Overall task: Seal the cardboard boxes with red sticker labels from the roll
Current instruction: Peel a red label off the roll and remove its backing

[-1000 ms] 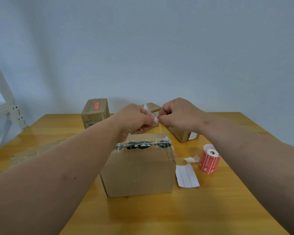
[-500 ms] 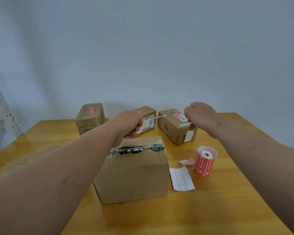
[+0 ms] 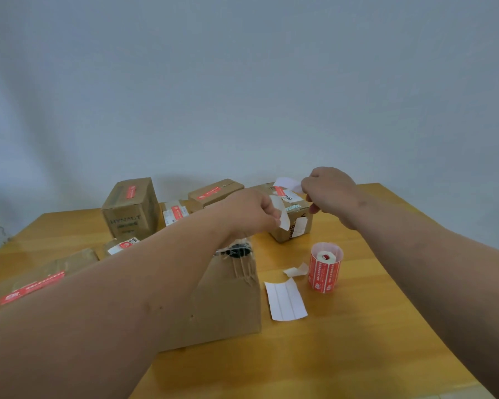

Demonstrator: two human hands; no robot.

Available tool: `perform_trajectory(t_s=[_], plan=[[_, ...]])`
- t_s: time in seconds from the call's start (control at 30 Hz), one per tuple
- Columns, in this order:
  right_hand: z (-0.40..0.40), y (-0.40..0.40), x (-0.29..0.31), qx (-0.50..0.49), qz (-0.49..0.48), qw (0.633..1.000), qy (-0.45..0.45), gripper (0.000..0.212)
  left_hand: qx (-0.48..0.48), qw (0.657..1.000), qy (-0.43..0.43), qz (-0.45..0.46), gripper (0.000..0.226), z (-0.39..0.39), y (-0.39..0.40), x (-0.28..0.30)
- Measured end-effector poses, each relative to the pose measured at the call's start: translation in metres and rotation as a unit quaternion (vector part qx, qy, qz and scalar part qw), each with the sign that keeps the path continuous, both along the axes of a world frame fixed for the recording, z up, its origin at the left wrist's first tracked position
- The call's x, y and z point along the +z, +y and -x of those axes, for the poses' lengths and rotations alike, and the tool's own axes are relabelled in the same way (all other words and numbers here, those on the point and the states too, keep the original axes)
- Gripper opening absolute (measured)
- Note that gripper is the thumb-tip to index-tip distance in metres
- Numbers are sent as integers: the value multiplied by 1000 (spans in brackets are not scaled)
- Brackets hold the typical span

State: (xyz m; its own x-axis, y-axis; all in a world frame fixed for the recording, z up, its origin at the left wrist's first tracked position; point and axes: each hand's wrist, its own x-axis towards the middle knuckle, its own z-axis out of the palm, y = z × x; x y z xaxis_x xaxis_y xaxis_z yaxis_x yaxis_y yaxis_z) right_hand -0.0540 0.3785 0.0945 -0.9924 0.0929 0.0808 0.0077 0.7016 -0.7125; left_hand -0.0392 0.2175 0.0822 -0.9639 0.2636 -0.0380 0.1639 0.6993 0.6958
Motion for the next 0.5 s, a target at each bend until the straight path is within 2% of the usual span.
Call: perform_trajectory(t_s=[0.1, 0.27, 0.4, 0.5], plan=[[2, 4, -4, 5, 41, 999, 2, 14, -10, 999, -7, 33, 17, 0, 7, -3], [1, 5, -7, 17, 60, 998, -12, 9, -2, 1000, -13, 29, 19, 2, 15, -7], [2, 3, -8, 33, 58, 998, -10, 10, 19, 1000, 2, -10, 25, 3, 11, -8], [2, 1, -7, 48, 49, 998, -2, 11, 74, 996, 26, -52, 17, 7, -1, -7]])
